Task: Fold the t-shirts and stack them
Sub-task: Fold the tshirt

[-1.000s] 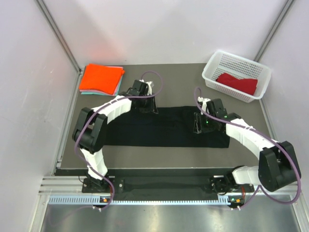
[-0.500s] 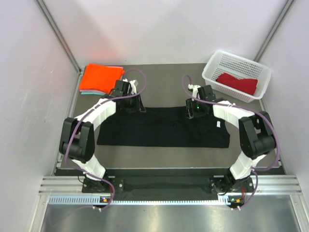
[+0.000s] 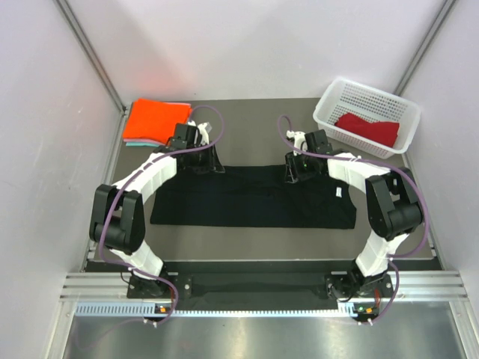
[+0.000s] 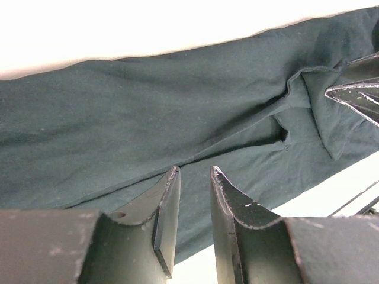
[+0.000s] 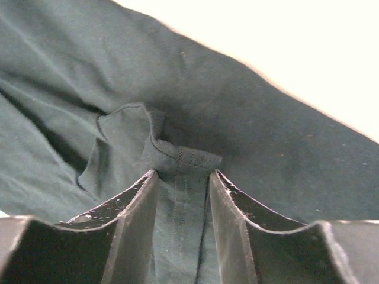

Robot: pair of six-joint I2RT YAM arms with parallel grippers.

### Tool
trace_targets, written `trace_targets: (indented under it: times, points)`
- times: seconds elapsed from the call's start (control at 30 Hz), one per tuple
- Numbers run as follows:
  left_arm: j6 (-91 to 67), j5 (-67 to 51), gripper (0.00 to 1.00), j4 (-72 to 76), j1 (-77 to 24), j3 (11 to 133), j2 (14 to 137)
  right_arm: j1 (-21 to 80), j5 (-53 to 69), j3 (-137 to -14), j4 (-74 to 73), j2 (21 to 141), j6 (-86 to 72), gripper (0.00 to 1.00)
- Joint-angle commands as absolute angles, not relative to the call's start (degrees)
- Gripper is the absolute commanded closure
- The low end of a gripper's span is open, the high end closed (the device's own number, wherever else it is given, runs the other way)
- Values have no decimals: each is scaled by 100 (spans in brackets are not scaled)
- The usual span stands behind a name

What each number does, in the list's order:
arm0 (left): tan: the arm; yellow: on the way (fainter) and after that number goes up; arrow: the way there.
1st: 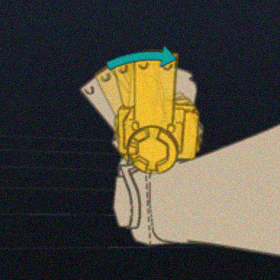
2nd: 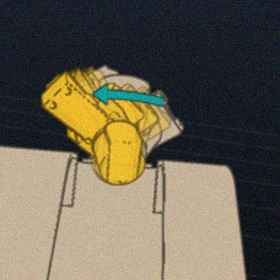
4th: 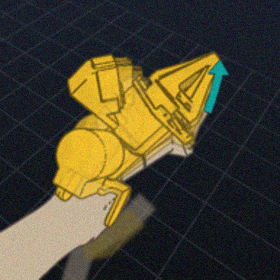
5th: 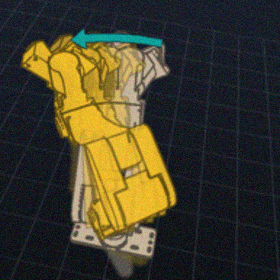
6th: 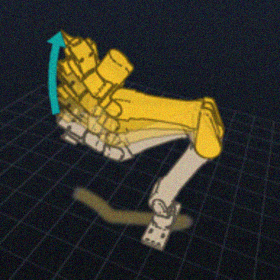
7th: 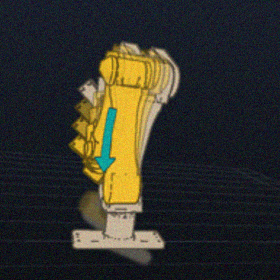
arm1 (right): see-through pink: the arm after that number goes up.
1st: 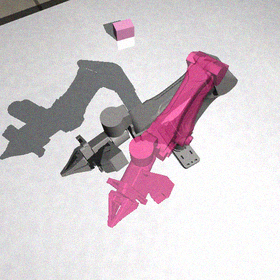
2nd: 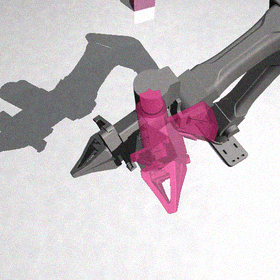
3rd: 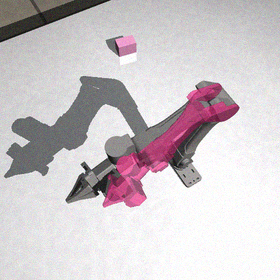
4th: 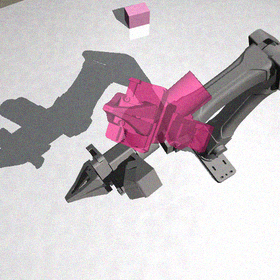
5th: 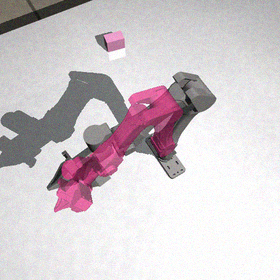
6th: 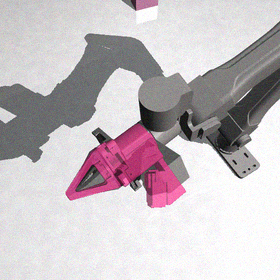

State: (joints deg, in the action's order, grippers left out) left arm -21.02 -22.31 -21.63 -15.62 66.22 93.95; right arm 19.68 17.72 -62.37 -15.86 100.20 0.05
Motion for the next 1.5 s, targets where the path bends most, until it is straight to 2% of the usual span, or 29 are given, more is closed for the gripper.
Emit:
trace_targets:
  times: [0.0,0.07,0.17,0.2,0.23,0.63,0.67,0.7,0.8,0.93,1.2,1.47]
  points:
    - [-2021,-2355,68,-2145,-1529,6610,9158,1942,2101,-6285,-1380,9721,44,63]
    - [-2039,-2355,68,-2110,-1529,6583,9150,1951,2074,-6223,-1380,9642,26,68]
    - [-2057,-2355,68,-2118,-1529,6557,9123,2039,1873,-6109,-1450,9466,-149,87]
    - [-2065,-2347,68,-2118,-1529,6539,9114,2109,1872,-6074,-1494,9361,-158,97]
    - [-2074,-2338,68,-2109,-1529,6539,9097,2162,1855,-6047,-1494,9299,-210,100]
    - [-2294,-2109,69,-2039,-1494,6407,9386,3410,1091,-5643,-1564,8974,-791,100]
    - [-2303,-2179,69,-2022,-1494,6416,9430,3419,959,-5643,-1547,8965,-800,97]
    - [-2311,-2206,69,-2021,-1494,6416,9439,3358,923,-5616,-1460,8913,-800,88]
    - [-2285,-2363,69,-2030,-1494,6486,9404,2947,1212,-5782,-1484,8999,-581,73]
    - [-2136,-2444,69,-2127,-1494,6557,9247,2418,1809,-6090,-1635,9228,-177,63]
    - [-1934,-2461,68,-2338,-1485,6741,9246,1478,2847,-6512,-1635,9851,139,56]
    - [-1872,-2452,68,-2417,-1485,6847,9237,1283,3366,-6750,-1600,10327,597,52]
